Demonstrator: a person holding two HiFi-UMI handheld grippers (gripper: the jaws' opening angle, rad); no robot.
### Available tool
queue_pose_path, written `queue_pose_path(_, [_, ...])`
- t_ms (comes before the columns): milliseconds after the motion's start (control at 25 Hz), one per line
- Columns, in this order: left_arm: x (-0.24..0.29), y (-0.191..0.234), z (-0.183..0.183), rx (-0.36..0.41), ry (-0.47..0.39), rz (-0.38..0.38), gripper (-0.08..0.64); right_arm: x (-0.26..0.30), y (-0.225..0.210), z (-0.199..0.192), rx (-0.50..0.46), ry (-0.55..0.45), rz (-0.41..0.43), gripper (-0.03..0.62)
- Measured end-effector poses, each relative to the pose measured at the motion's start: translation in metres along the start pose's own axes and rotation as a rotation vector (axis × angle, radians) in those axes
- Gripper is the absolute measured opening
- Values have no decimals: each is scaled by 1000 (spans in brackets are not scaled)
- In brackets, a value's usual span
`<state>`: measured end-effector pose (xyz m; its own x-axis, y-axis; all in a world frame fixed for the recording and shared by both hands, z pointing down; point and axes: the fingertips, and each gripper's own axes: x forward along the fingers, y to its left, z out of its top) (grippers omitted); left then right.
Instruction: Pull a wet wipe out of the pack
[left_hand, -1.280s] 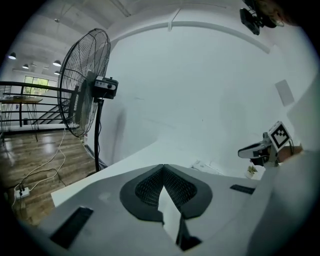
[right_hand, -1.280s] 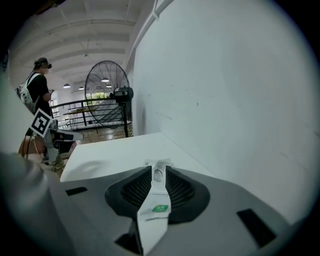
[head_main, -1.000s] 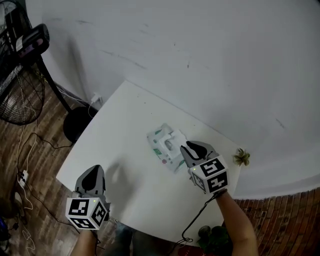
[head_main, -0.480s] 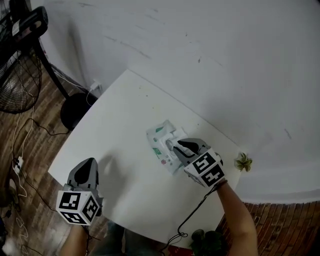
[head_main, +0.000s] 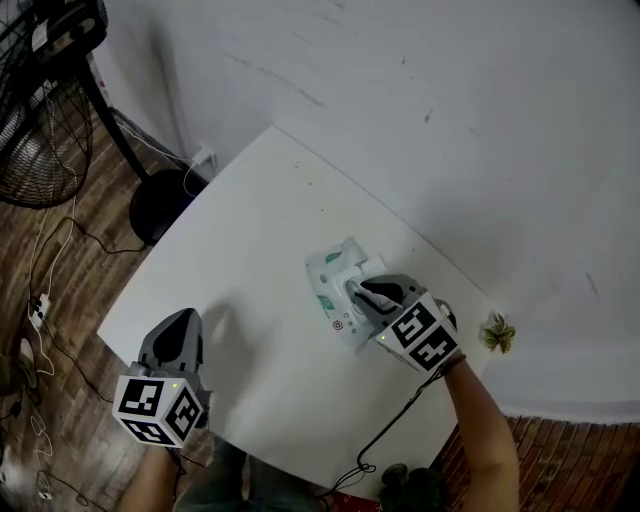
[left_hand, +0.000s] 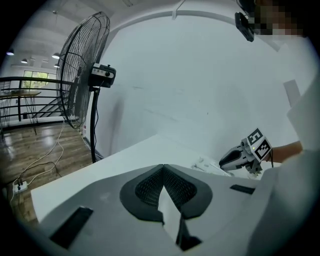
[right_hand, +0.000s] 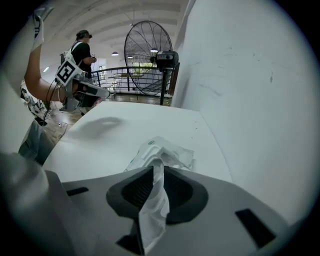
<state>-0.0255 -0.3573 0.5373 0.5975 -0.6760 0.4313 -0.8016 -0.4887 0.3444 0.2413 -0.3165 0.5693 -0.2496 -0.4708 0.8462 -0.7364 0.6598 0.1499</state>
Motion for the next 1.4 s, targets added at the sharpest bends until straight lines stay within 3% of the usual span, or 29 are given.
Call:
queue_pose_path(240, [2,2,-3,-6,4,9,11,10,4,-4,-142,55,22,69])
queue_pose_path(680, [6,13,-8,-14,20,30,11,17,14,-9,-421,229,192,90])
queue_pose_path(1400, [13,21,-13,-54,25,51,11,29,18,-12,-453,256,243,33])
